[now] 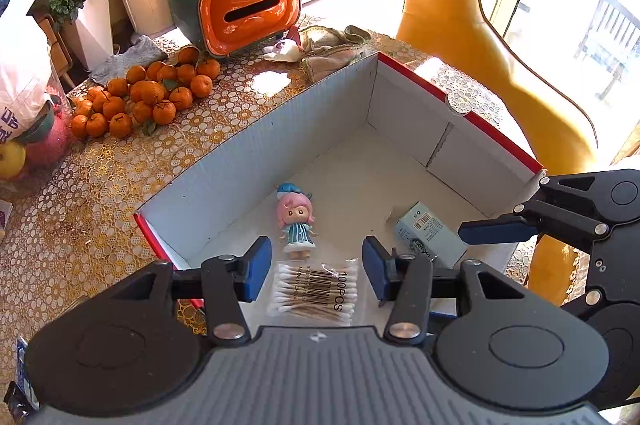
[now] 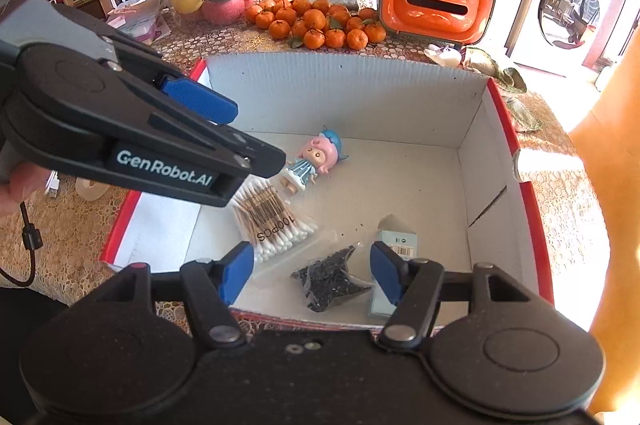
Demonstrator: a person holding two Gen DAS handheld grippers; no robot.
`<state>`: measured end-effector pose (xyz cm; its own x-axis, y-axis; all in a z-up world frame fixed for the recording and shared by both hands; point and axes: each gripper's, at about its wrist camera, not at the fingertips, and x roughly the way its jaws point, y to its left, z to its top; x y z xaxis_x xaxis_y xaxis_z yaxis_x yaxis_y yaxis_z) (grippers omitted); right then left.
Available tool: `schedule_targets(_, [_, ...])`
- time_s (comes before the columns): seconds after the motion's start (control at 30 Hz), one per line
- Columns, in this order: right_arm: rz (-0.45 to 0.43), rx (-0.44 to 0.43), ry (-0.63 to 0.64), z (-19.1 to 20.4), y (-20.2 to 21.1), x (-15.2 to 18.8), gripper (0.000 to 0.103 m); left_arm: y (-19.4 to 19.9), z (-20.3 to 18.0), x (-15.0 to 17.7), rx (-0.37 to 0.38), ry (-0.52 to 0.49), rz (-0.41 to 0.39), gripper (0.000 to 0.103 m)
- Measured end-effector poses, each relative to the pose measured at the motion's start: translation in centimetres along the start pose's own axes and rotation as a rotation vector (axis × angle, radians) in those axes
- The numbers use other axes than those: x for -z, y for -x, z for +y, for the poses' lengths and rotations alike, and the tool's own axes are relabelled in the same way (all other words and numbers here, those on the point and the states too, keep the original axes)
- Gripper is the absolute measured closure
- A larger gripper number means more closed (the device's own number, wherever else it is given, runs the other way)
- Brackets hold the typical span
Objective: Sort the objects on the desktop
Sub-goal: 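Lower the doll and dark bag into the shoebox and open both tools, then withdraw both tools from the shoebox back toward the table items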
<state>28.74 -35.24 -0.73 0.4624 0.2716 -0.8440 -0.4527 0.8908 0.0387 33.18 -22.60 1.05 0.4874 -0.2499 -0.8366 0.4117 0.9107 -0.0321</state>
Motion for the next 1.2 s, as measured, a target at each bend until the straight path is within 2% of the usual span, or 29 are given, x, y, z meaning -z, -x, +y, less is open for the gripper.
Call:
schedule_targets(0.33, [-0.038, 0.0, -0.021, 0.9, 2.4, 0.4, 0.038, 3.9, -0.3, 1.8, 0.01, 0.005, -0.039, 0.054])
schedule_targets(0.4, [-0.045, -0.005, -0.032, 0.9, 2.8, 0.6, 0.038, 4.6, -0.3, 2.1, 0.002, 0.005, -0.049, 0.047])
schedule_targets(0.43, [-0.047, -0.006, -0.04, 0.9, 3.0, 0.7, 0.038, 5.0, -0.3, 2.3, 0.001, 0.007, -0.059, 0.04])
schedule_targets(0.5, [-0.055, -0.002, -0.051, 1.0, 3.3, 0.8, 0.037, 5.7, -0.3, 2.6, 0.006, 0.014, -0.078, 0.036])
schedule_targets(0.8, [-0.077, -0.004, -0.064, 2.2, 4.8, 1.8, 0.034, 7.8, -0.1, 4.5, 0.012, 0.037, -0.107, 0.034])
schedule_targets(1.2, [-0.086, -0.015, -0.017, 5.4, 6.1, 2.6, 0.033, 11.0, 1.0, 8.9, 0.0, 0.137, -0.145, 0.034])
